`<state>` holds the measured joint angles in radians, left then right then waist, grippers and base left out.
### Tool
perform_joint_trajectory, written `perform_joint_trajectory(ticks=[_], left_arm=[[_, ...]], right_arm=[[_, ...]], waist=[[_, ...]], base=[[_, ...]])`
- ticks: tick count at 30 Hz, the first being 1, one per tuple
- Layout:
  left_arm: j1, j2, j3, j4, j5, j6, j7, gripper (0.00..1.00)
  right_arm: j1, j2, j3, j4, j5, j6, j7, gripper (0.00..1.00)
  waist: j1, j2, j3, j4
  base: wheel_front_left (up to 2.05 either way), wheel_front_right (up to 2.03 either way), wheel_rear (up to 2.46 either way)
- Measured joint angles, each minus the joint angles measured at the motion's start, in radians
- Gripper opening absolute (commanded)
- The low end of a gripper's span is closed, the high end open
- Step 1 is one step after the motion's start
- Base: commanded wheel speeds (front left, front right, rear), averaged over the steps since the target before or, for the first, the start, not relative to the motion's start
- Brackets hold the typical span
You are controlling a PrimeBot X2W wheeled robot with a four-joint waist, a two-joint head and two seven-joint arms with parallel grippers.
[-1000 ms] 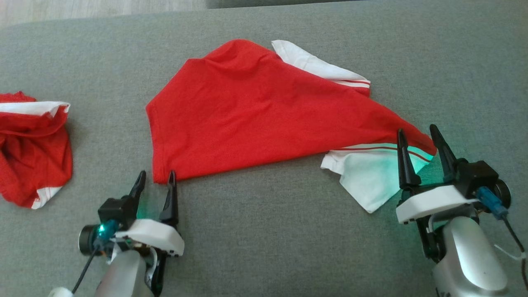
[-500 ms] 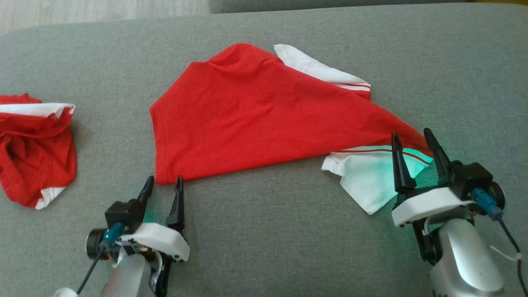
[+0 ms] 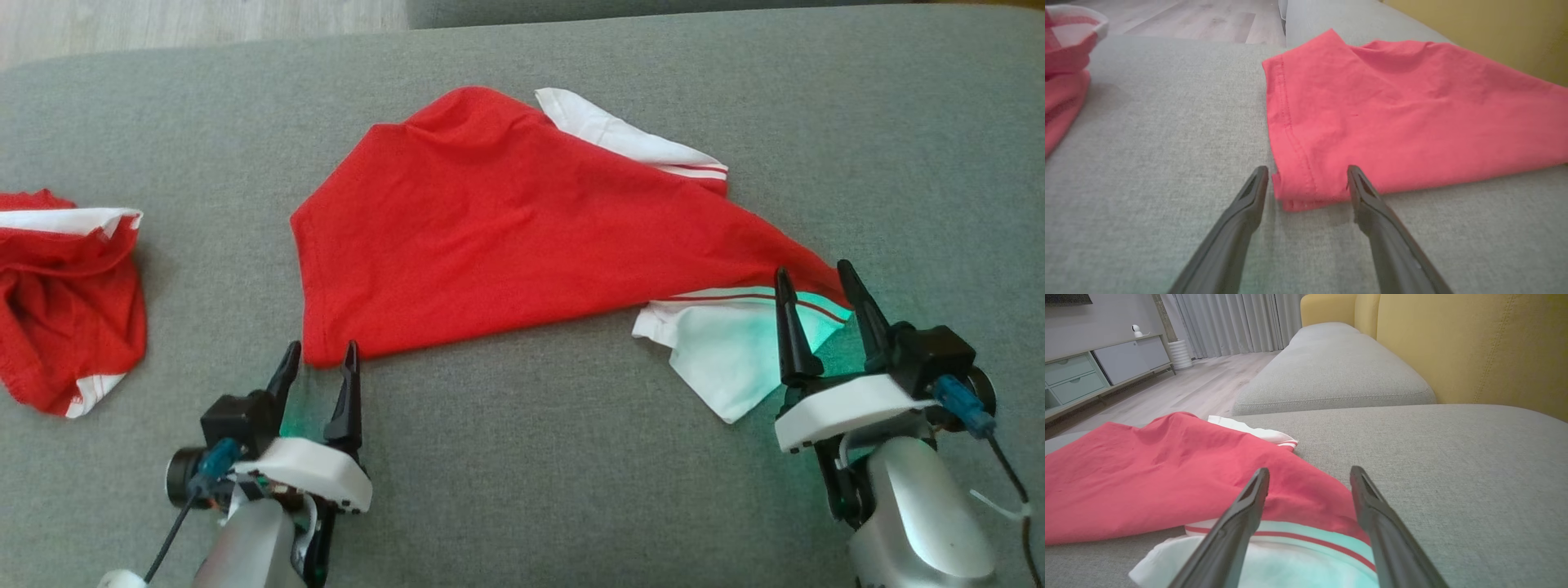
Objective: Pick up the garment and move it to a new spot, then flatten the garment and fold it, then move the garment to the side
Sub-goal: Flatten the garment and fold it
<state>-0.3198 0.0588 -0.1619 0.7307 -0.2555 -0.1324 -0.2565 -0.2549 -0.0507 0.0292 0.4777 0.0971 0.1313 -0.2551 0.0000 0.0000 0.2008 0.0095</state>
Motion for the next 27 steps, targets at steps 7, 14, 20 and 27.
perform_joint_trajectory(ticks=[7, 14, 20, 27], left_arm=[[-0.005, 0.001, -0.002, 0.025, -0.009, 0.000, 0.000, 1.00], [-0.034, 0.010, -0.043, -0.012, -0.026, 0.000, 0.000, 0.00], [-0.017, 0.017, -0.074, -0.120, -0.016, 0.000, 0.000, 0.00], [0.087, 0.014, -0.143, -0.204, 0.002, 0.000, 0.000, 0.00]], right_arm=[[-0.001, 0.000, 0.013, 0.010, 0.000, 0.000, 0.000, 1.00], [-0.001, 0.000, 0.016, 0.013, 0.002, 0.000, 0.000, 1.00], [0.004, -0.001, -0.004, 0.030, 0.009, 0.000, 0.000, 1.00], [0.051, 0.000, -0.009, 0.055, 0.019, 0.000, 0.000, 1.00]], waist=[[0.0000, 0.0000, 0.005, -0.005], [0.0001, 0.0000, 0.007, -0.007], [0.0000, 0.0000, -0.018, 0.017], [0.0000, 0.0000, -0.071, 0.069]], base=[[0.00, 0.00, 0.00], [0.00, 0.00, 0.00], [0.00, 0.00, 0.00], [0.00, 0.00, 0.00]])
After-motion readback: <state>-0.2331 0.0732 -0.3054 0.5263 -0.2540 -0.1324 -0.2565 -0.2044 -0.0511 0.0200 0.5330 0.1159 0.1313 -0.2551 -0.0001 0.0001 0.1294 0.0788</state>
